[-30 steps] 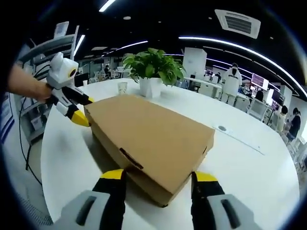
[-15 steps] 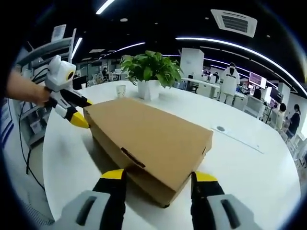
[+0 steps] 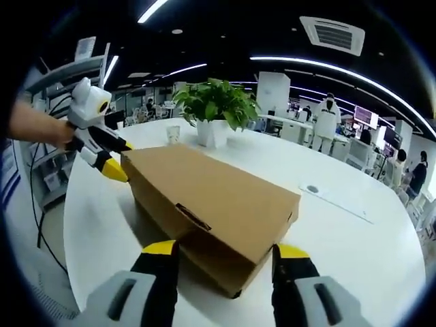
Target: Operate the shoe box by opening the lid, removing the specified soft item, and placing it in the target area until the item is outside and the box remains undamaged.
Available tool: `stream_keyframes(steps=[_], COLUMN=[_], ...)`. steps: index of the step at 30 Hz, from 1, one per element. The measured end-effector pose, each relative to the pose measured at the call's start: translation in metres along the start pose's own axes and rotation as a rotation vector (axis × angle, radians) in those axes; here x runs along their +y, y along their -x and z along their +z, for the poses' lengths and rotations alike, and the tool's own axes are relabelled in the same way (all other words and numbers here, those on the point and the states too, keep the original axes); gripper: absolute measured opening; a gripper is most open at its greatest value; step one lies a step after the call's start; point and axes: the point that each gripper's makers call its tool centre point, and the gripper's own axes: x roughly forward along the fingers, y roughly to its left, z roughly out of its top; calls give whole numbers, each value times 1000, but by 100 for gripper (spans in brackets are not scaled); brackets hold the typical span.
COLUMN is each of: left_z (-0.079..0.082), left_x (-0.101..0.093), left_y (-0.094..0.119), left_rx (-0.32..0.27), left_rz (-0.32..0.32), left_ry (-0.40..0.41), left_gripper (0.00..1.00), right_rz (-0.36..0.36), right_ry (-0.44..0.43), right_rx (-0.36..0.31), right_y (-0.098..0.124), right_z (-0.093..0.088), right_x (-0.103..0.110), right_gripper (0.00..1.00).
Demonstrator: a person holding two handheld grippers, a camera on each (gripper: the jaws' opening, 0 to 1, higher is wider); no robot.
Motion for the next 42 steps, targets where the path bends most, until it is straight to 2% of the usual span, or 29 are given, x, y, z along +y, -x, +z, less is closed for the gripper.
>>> stream_keyframes(steps=[12,22,30,42], left_z=[9,25,38,58], left_x=[-3,0,4,19], left_y=[8,18,25,30], left_rx=[1,-23,-61,-137], left_rz=[-8,5,23,82], left_ry=[-15,-46,-40,-55], left_gripper=[57,54,52,42], right_rz=[-4,-27,-43,-76], right_ry=[15,53,64,92], right_rx=[-21,-46,-62,-94], right_y=[6,12,15,17], right_z=[12,27,38,56], right_x=[-3,-15,-23,-42], right_gripper=[51,43,36,23])
